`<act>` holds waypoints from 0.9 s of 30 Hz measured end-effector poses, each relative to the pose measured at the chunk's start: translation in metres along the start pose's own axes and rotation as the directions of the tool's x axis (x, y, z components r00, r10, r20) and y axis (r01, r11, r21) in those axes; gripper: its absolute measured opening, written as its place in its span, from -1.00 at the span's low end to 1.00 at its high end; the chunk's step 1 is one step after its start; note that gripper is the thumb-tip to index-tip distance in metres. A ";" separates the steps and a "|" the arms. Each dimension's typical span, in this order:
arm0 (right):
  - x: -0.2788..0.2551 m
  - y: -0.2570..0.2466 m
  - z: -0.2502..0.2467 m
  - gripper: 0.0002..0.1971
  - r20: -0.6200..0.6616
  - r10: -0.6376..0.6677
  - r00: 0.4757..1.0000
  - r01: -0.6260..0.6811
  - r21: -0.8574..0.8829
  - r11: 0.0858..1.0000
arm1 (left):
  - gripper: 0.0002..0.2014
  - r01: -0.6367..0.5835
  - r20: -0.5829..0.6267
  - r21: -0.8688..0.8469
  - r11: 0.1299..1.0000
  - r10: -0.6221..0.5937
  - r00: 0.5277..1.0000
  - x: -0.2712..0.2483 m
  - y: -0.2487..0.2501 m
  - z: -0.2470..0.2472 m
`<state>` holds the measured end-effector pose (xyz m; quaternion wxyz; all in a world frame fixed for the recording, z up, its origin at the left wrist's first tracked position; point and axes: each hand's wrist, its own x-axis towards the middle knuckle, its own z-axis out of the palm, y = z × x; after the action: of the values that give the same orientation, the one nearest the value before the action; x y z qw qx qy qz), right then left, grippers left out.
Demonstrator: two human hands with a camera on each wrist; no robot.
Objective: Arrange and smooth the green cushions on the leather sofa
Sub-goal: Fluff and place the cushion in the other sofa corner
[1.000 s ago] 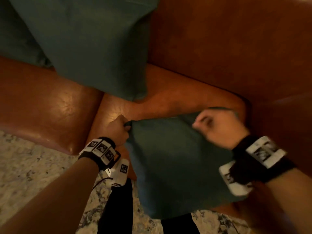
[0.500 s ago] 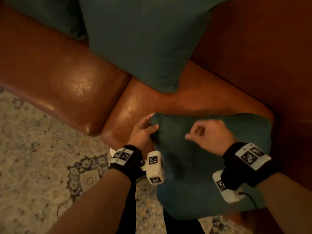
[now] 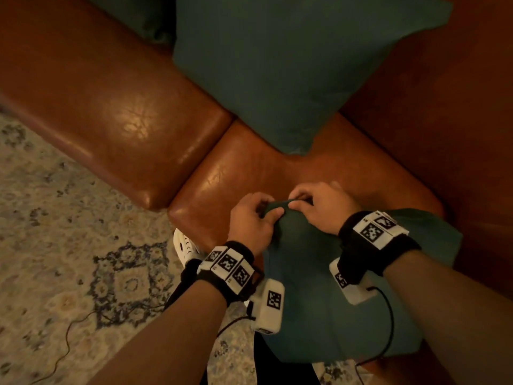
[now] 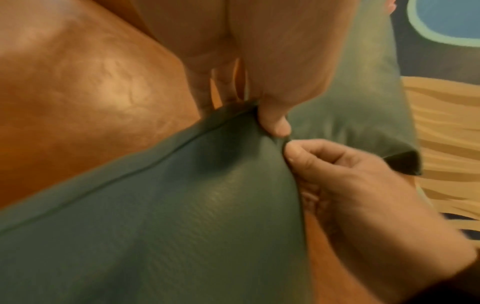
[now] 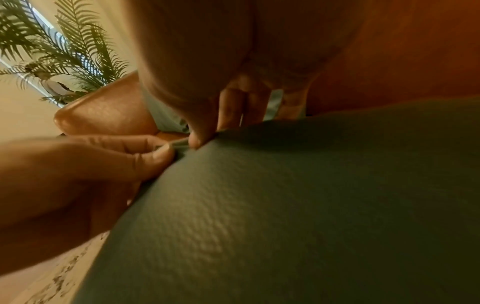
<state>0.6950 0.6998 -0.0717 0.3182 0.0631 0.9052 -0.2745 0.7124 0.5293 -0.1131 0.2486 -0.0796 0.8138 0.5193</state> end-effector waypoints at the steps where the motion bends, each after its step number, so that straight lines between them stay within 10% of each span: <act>1: -0.002 0.003 0.001 -0.92 -0.037 0.001 0.999 -0.001 0.007 1.000 | -0.87 -0.002 0.004 0.009 1.000 0.002 1.000 0.003 0.000 -0.003; 10: -0.065 0.111 -0.053 -0.97 -0.419 0.353 0.837 -0.266 0.252 0.930 | -0.74 0.193 -0.119 0.505 0.842 -0.153 0.981 0.052 -0.008 -0.070; 12: -0.080 0.143 -0.067 -0.90 -0.444 0.441 0.780 -0.332 0.304 0.893 | -0.66 0.006 -0.089 0.578 0.816 0.056 0.994 0.051 0.017 -0.056; 15: -0.084 0.186 -0.082 -0.71 -0.349 0.578 0.738 -0.437 0.405 0.803 | -0.33 -0.452 0.285 0.629 0.632 0.353 0.891 0.019 0.059 0.012; 19: -0.065 0.223 -0.088 -0.71 -0.210 0.633 0.745 -0.465 0.516 0.719 | 0.33 -0.511 0.589 0.778 0.366 -0.143 0.795 -0.051 0.060 0.109; 27: -0.021 0.223 -0.075 -0.73 0.061 0.370 0.927 -0.363 0.394 0.845 | 0.38 -0.493 0.543 0.814 0.308 -0.103 0.833 -0.059 0.020 0.097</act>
<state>0.7350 0.9287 -0.1122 0.3371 0.3005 0.8042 -0.3863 0.7871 0.6166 -0.1011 0.3810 0.3199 0.8673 -0.0176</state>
